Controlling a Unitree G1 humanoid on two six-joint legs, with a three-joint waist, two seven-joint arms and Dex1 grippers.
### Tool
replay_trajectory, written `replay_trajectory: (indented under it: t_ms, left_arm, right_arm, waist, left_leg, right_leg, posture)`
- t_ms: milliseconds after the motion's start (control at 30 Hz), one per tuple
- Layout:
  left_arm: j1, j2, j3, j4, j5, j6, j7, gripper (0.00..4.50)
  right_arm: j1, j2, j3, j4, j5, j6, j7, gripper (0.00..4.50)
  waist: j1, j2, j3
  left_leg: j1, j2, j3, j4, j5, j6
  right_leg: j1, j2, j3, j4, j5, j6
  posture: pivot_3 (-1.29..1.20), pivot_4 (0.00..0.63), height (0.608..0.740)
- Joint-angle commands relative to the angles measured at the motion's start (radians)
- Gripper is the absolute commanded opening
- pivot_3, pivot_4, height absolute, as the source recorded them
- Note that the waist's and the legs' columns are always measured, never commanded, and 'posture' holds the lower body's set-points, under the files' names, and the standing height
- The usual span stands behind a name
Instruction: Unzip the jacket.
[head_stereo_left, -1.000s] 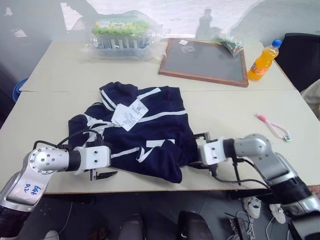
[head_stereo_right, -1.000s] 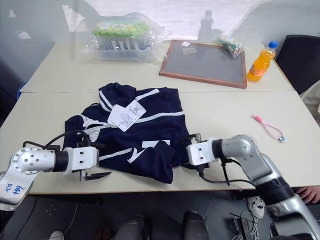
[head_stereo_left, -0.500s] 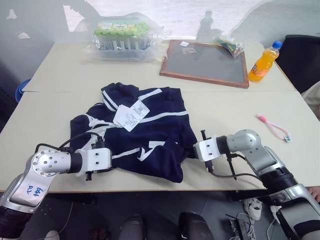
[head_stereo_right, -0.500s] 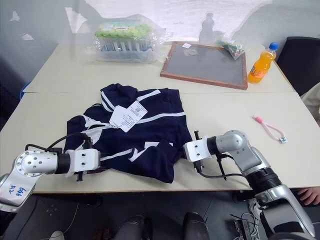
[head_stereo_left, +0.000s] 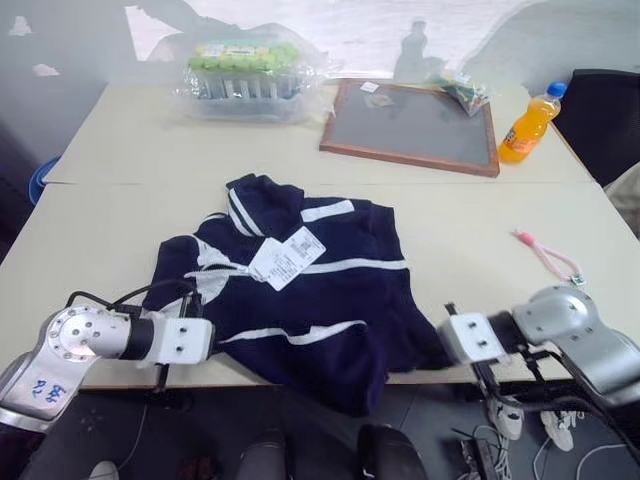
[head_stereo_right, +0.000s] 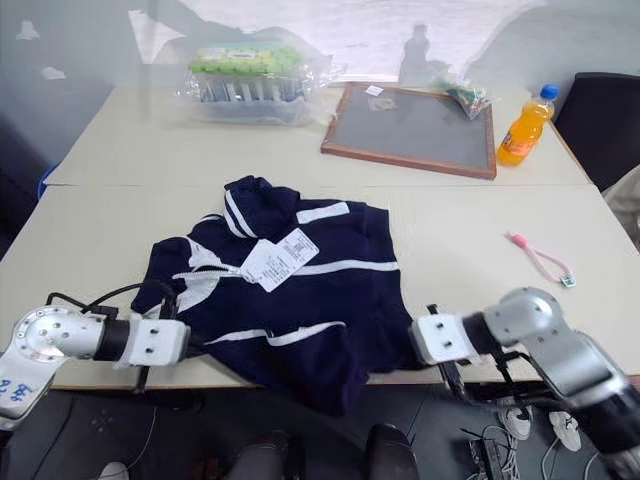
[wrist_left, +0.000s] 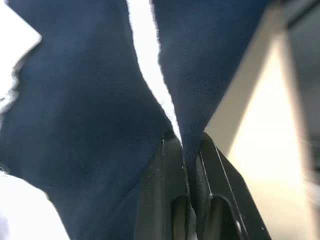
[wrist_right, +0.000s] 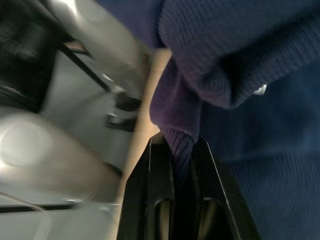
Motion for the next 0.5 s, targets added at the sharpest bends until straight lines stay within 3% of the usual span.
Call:
replay_trajectory:
  t_ms: [33, 167, 333, 367, 500]
  left_arm:
    - [0.128, 0.058, 0.007, -0.063, -0.041, 0.054, -0.088, 0.02]
    - [0.186, 0.060, 0.035, -0.109, -0.043, 0.083, -0.059, 0.02]
    - [0.155, 0.016, 0.003, -0.058, -0.001, 0.061, -0.005, 0.02]
    - [0.138, 0.002, -0.003, -0.040, 0.007, 0.060, 0.013, 0.00]
    - [0.090, -0.034, -0.014, 0.018, 0.034, 0.046, 0.048, 1.03]
  right_arm:
    - [0.067, -0.034, -0.058, -0.059, -0.005, 0.010, -0.027, 0.00]
    - [0.110, -0.035, -0.094, -0.061, -0.012, 0.018, -0.060, 0.00]
    - [0.091, -0.010, -0.083, -0.051, -0.043, 0.020, -0.108, 0.00]
    - [0.086, -0.005, -0.079, -0.045, -0.049, 0.013, -0.116, 0.33]
    - [0.073, -0.016, -0.067, -0.033, -0.058, 0.012, -0.101, 1.62]
  waist:
    - [-0.005, 0.000, 0.000]
    - [-0.001, 0.000, 0.000]
    - [0.003, 0.000, 0.000]
    - [0.003, 0.000, 0.000]
    - [0.020, 0.002, -0.001]
  left_leg:
    - [0.003, 0.001, 0.001, 0.000, -0.001, 0.000]
    - [0.007, 0.001, 0.002, -0.001, -0.002, 0.000]
    - [0.007, 0.001, 0.002, 0.000, -0.002, 0.000]
    - [0.007, 0.001, 0.002, 0.000, -0.003, 0.000]
    - [0.007, 0.000, 0.002, 0.000, -0.002, 0.001]
  right_leg:
    - [0.002, 0.000, 0.001, 0.000, 0.000, 0.000]
    - [0.005, 0.001, 0.003, -0.001, 0.000, 0.000]
    - [0.005, 0.001, 0.003, -0.002, 0.000, -0.001]
    - [0.005, 0.001, 0.003, -0.002, 0.000, -0.001]
    - [0.006, 0.000, 0.003, -0.002, 0.000, -0.001]
  posture:
    - [0.00, 0.150, 0.740]
    - [0.00, 0.150, 0.740]
    - [0.00, 0.150, 0.740]
    - [0.00, 0.150, 0.740]
    - [0.00, 0.150, 0.740]
